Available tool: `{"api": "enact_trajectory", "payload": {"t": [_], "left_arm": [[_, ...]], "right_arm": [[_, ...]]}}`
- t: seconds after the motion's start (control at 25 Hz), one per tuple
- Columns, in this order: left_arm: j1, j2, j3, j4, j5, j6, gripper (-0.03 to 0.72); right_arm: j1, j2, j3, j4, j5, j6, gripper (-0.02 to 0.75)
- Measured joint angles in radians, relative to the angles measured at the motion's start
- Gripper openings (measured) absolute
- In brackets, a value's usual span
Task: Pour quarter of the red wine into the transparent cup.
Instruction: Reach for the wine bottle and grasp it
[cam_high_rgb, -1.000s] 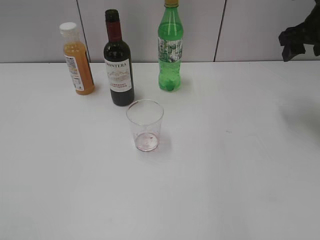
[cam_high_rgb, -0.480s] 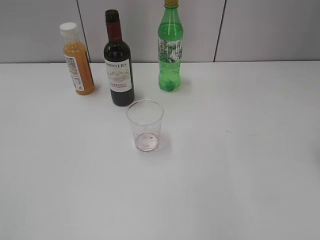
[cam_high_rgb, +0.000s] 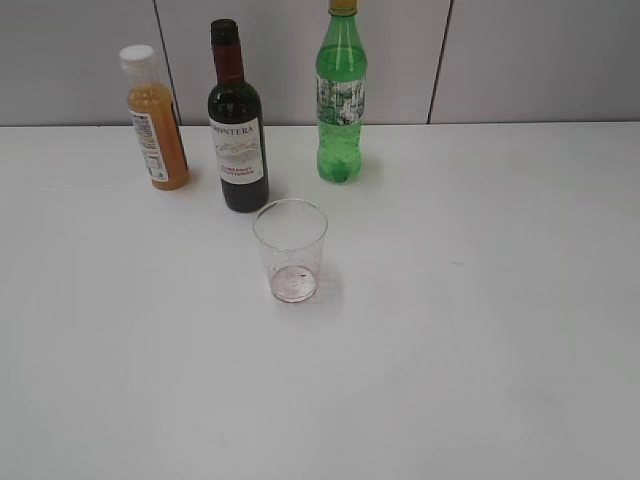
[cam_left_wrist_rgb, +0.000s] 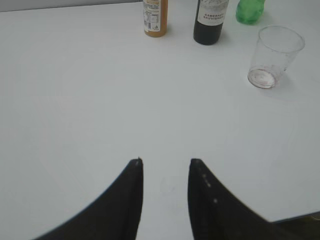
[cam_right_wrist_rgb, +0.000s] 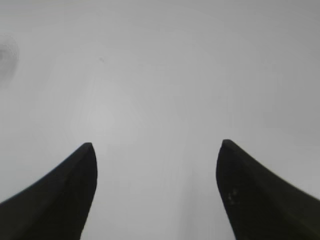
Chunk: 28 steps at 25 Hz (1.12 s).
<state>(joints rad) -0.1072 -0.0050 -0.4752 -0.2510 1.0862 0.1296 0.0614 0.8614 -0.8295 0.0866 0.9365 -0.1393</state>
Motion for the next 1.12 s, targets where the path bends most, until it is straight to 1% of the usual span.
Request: {"api": "enact_trajectory", "payload": {"t": [0.28, 0.52, 0.72, 1.12], "left_arm": [[0.0, 0.0, 0.0, 0.0, 0.0, 0.0, 0.241], [0.0, 0.0, 0.0, 0.0, 0.0, 0.0, 0.241], [0.0, 0.0, 0.0, 0.0, 0.0, 0.0, 0.241], [0.0, 0.0, 0.0, 0.0, 0.0, 0.0, 0.241]], "right_arm": [[0.0, -0.301, 0.173, 0.038, 0.011, 0.0, 0.593], [0.0, -0.547, 0.267, 0.053, 0.042, -0.001, 0.593], [0.0, -0.66, 0.306, 0.055, 0.072, -0.001, 0.593], [0.0, -0.82, 0.32, 0.043, 0.082, -0.001, 0.593]]}}
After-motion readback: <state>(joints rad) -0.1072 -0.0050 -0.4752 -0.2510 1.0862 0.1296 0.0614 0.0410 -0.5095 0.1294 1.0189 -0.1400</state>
